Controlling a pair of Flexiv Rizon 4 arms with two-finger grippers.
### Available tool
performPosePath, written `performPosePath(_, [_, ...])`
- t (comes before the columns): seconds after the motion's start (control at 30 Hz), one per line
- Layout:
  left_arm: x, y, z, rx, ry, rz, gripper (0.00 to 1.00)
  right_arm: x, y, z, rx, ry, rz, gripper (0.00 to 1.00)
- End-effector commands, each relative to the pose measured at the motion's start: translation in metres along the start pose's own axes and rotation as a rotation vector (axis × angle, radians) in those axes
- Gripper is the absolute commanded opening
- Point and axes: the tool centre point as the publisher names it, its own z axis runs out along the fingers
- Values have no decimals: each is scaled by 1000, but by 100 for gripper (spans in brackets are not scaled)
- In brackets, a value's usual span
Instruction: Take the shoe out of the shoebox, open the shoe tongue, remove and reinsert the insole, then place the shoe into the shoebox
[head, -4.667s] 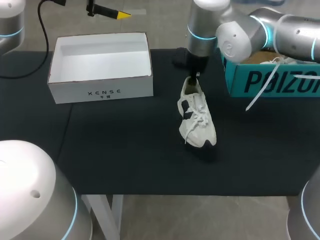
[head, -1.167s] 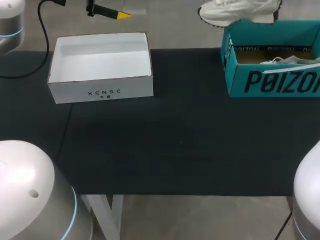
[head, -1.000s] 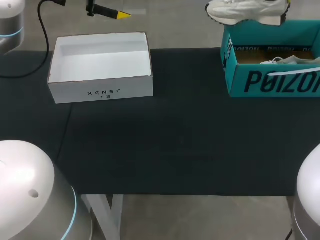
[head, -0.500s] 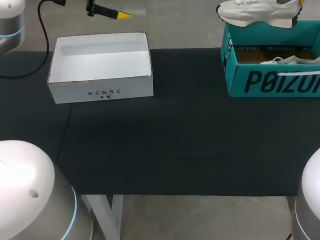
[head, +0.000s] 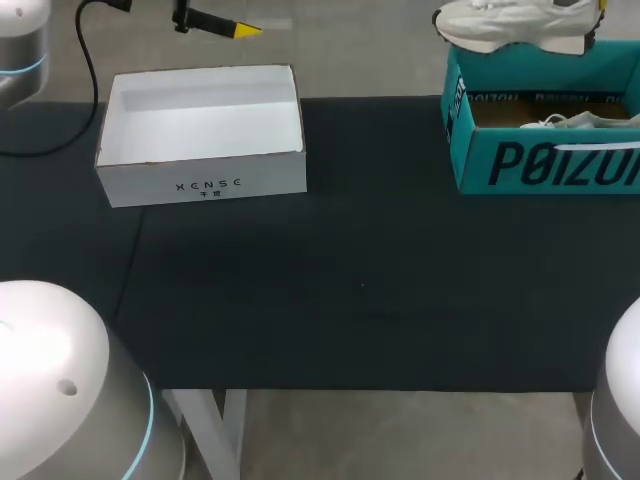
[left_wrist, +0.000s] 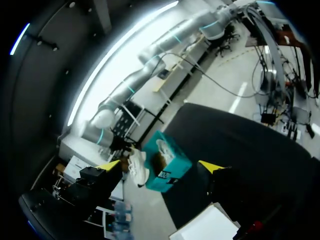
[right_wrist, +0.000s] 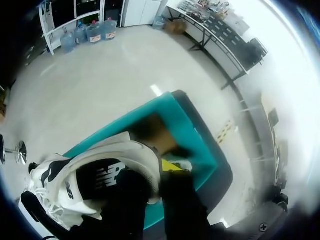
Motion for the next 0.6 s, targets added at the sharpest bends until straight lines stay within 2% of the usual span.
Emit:
performPosePath(0.03, [-1,0,0,-1,4,0,100,-13,16,7,9,54,-37,0])
performPosePath(0.17, [-1,0,0,-1,4,0,100,-27,27,13,-23,104,-58,0])
performPosePath(0.27, [-1,0,0,-1,4,0,100,-34,31,26,-70,86,-51,0])
performPosePath(0.4, [-1,0,0,-1,4,0,100,-40,35,47,-57,21,-28,0])
performPosePath(0.6, [-1,0,0,-1,4,0,100,-43,25,65,-48,54,-21,0])
